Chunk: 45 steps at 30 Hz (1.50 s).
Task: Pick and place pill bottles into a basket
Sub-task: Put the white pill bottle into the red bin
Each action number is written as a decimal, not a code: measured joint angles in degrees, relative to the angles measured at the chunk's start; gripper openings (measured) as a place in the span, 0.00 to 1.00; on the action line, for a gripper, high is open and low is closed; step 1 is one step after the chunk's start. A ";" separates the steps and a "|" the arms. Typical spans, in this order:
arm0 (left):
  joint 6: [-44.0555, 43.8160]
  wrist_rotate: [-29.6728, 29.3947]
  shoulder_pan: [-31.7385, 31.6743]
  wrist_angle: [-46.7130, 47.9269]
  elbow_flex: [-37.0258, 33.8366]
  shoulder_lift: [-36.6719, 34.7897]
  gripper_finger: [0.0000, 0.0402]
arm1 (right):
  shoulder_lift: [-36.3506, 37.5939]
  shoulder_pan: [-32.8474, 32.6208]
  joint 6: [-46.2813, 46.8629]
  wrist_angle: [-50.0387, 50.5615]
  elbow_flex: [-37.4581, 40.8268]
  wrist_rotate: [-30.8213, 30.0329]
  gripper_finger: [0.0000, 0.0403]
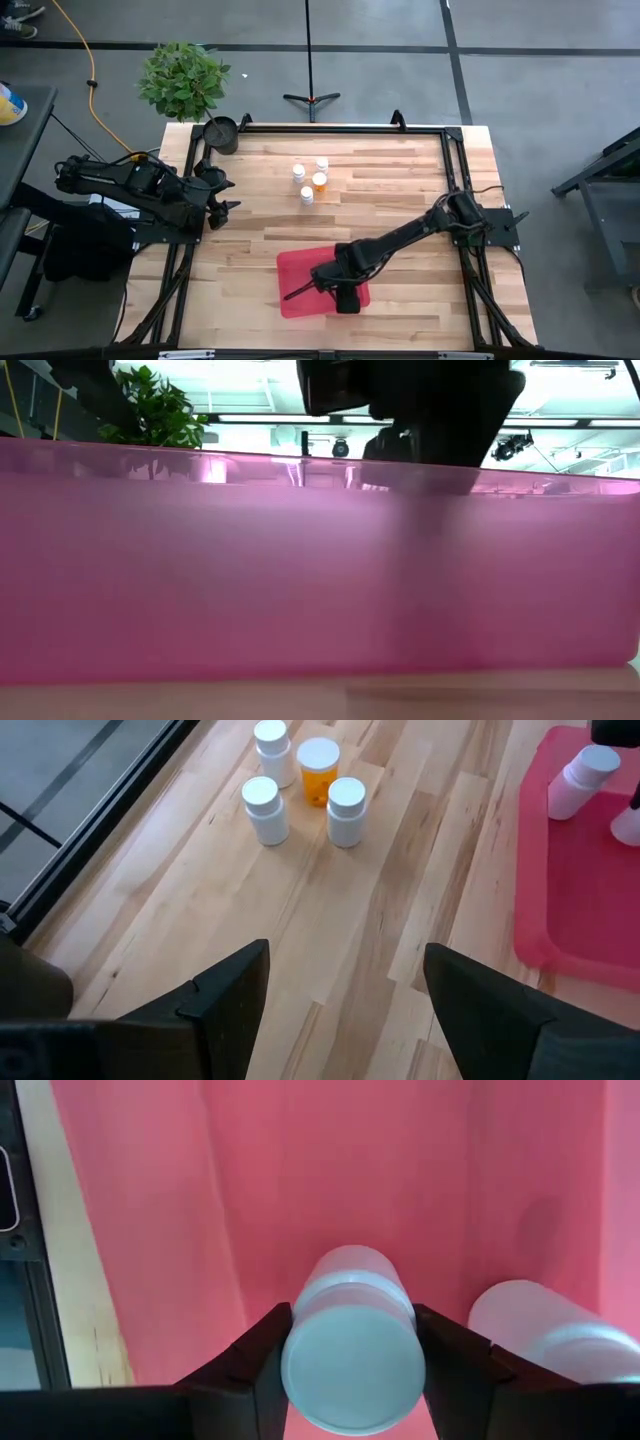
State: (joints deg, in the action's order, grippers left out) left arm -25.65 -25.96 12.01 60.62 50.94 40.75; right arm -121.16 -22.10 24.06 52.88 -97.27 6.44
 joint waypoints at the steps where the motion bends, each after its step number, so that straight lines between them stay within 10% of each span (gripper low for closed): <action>1: -0.07 0.00 0.00 -0.02 0.00 0.00 0.74 | 0.00 -0.28 0.31 0.01 0.00 0.02 0.42; 45: -0.19 1.03 0.02 -0.02 0.00 0.00 0.74 | 0.00 -2.80 2.55 2.60 -0.02 -3.02 0.57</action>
State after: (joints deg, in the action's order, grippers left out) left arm -25.85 -24.93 12.03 60.60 50.94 40.75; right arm -121.16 -24.91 26.61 55.48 -97.30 3.42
